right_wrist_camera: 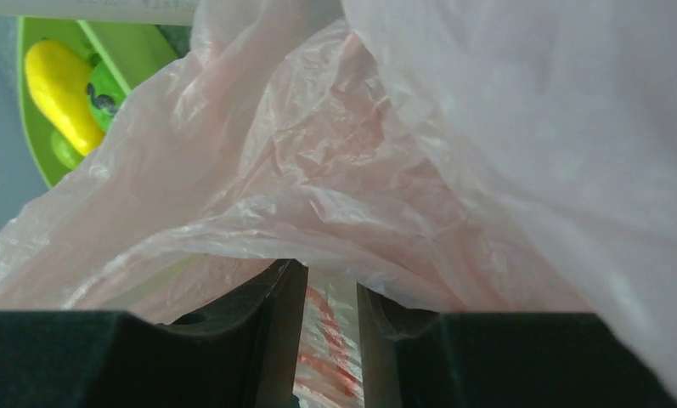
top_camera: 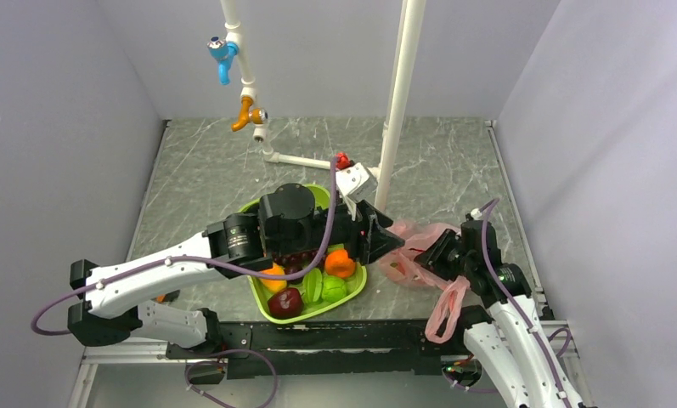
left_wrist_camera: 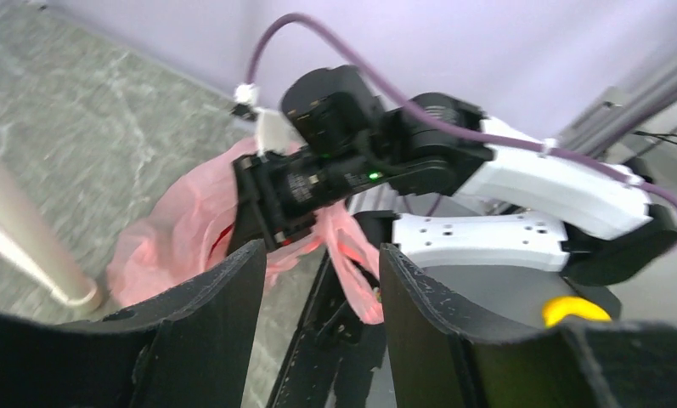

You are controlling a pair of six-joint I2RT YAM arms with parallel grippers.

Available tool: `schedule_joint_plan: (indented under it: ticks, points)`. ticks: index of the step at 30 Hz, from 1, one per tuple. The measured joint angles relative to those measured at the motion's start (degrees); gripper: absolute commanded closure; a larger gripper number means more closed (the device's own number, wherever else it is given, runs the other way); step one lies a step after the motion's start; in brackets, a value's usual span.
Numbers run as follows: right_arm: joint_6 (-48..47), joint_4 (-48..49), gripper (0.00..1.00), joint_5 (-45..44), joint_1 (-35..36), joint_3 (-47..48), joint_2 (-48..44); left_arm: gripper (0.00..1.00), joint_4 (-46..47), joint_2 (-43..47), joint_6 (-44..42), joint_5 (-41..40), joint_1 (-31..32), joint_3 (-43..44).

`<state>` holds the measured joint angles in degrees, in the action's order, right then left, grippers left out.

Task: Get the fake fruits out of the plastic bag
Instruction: Adjust the plastic bag at the center of the board.

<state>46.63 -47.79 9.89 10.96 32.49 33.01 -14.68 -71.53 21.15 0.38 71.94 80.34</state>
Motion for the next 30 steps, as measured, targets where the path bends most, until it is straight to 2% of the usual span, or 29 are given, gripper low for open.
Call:
schedule_joint_plan:
  ticks: [4, 6, 9, 14, 18, 24, 30]
  points:
    - [-1.0, 1.5, 0.94, 2.6, 0.0, -0.1, -0.1, 0.51, 1.2, -0.4, -0.8, 1.8, 2.1, 1.5]
    - [-1.5, 2.1, 0.98, 4.1, 0.0, -0.1, 0.2, 0.52, 3.6, -0.8, -0.6, 2.4, 2.3, -0.4]
    - [-1.6, 3.4, 0.98, 6.7, 0.0, -0.3, 0.6, 0.52, 6.0, -3.5, -0.2, 2.2, 2.3, -2.3]
    - [-1.4, 7.9, 1.00, 14.4, 0.0, -3.7, 3.1, 0.54, 8.9, -12.4, 1.2, -3.1, 2.3, -6.0]
    - [-2.2, 7.2, 1.00, 18.4, 0.0, -5.0, 7.2, 0.67, 11.0, -17.5, 1.6, -5.1, 2.3, -10.2]
    - [-3.6, 1.2, 0.99, 13.1, 0.0, -2.2, 4.3, 0.68, 21.4, -18.4, 4.5, -8.7, 1.8, -19.5]
    - [-3.1, -0.2, 0.96, 6.5, 0.0, 0.2, 5.3, 0.68, 24.7, -22.8, 6.6, -11.3, 0.5, -20.1]
